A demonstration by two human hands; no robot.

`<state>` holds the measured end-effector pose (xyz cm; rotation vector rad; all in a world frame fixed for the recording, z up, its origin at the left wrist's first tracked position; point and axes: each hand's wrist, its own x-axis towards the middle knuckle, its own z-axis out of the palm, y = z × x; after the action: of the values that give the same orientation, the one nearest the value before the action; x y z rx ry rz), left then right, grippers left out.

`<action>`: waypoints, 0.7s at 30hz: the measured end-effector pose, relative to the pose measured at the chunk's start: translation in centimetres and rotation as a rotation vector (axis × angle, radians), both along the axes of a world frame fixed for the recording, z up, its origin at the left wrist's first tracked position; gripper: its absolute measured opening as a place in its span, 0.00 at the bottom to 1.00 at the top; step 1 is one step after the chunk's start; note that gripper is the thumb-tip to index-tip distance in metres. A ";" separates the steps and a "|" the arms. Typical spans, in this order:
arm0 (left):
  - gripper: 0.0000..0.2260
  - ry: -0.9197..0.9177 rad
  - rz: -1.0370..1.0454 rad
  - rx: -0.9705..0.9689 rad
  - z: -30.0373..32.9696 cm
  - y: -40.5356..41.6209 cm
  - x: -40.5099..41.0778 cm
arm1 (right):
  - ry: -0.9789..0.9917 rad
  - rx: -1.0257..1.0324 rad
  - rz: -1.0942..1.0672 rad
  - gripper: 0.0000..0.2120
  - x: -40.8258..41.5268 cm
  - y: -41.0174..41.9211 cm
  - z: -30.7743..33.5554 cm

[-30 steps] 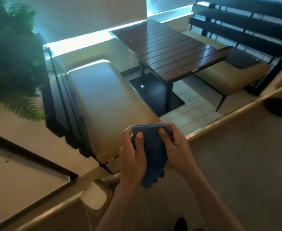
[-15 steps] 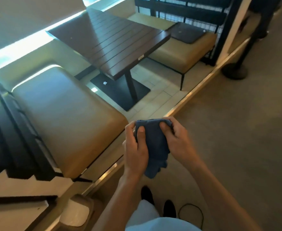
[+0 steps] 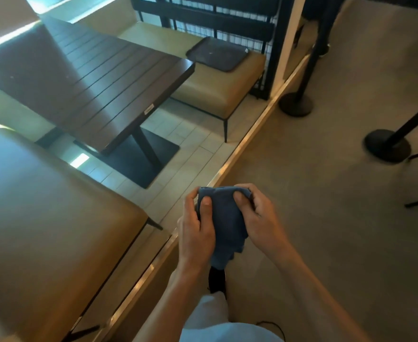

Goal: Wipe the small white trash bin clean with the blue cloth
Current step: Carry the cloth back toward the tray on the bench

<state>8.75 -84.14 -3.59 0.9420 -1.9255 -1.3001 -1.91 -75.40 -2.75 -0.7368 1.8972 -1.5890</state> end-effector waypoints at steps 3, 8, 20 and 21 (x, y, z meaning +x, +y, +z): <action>0.08 -0.001 -0.063 0.017 -0.1 -2.7 -3.7 | -0.029 -0.003 -0.047 0.07 -3.6 -2.3 -0.3; 0.08 -0.057 -0.140 0.001 -0.5 -6.7 -10.1 | -0.023 0.001 -0.108 0.07 -9.3 -5.5 -0.5; 0.10 -0.094 -0.188 -0.005 -1.9 -11.1 -27.4 | -0.050 -0.024 -0.134 0.07 -26.4 -9.1 -1.5; 0.10 -0.096 -0.181 0.010 -2.0 -11.2 -29.1 | -0.059 -0.024 -0.119 0.07 -28.3 -9.3 -1.5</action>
<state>-20.39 -95.33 -5.61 0.8649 -2.1209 -1.3891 -30.23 -84.72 -4.27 -0.5896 1.9134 -1.6900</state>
